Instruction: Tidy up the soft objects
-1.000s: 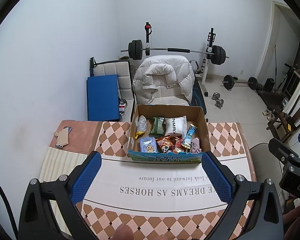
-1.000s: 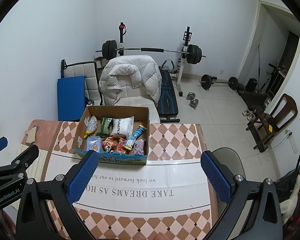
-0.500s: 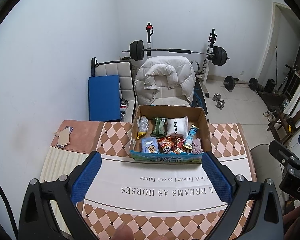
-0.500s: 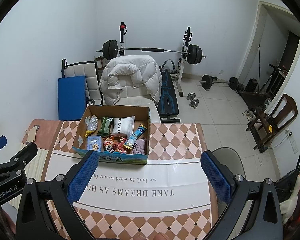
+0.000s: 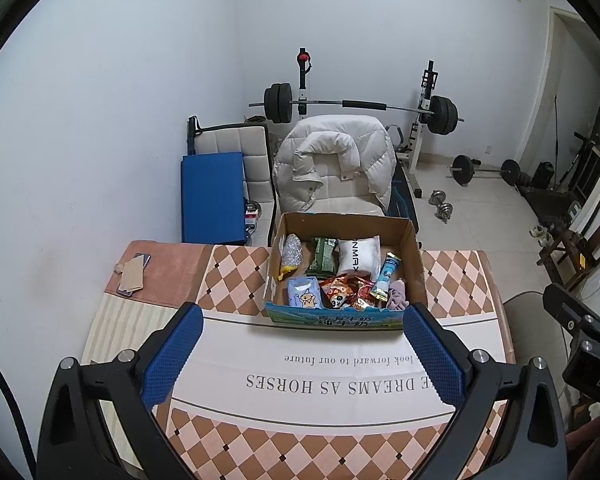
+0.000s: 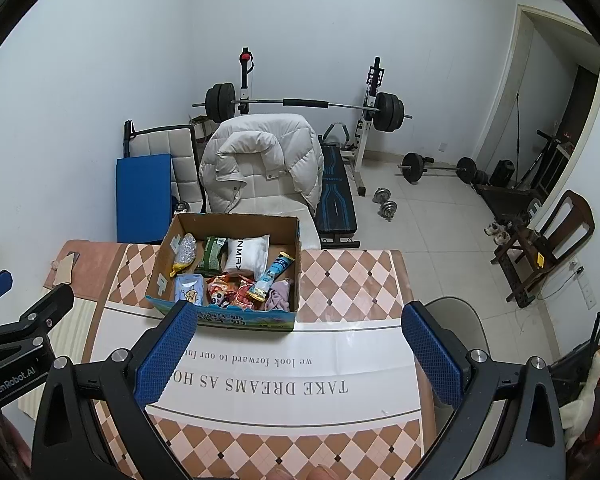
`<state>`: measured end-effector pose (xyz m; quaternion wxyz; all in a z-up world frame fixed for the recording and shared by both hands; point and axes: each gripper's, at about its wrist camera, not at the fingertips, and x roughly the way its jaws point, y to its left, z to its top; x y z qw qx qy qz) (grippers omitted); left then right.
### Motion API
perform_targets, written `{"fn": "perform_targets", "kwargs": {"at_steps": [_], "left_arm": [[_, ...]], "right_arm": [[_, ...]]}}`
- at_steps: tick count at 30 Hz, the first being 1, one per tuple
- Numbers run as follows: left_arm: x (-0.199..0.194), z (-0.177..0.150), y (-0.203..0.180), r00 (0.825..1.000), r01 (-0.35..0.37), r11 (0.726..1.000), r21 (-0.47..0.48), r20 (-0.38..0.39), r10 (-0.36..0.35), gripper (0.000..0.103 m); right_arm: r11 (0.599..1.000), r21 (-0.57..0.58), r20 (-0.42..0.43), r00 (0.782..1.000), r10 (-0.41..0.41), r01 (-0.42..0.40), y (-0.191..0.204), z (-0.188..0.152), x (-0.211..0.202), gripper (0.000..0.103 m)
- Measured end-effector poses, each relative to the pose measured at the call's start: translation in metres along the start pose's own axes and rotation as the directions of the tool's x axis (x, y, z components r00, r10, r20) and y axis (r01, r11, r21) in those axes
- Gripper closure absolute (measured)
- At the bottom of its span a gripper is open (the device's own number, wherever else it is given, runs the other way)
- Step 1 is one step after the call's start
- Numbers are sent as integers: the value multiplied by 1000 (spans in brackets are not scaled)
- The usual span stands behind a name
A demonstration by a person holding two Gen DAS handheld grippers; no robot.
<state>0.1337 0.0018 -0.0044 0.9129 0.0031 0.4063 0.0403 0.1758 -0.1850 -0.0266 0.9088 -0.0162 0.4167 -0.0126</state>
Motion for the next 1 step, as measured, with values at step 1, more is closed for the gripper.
{"fn": "perform_targets", "kwargs": {"at_steps": [1], "left_arm": [[-1, 1, 0, 1000, 0, 1000, -1, 3, 0, 0]], "right_arm": [[1000, 4, -1, 1000, 0, 0, 0, -2, -2, 0]]}}
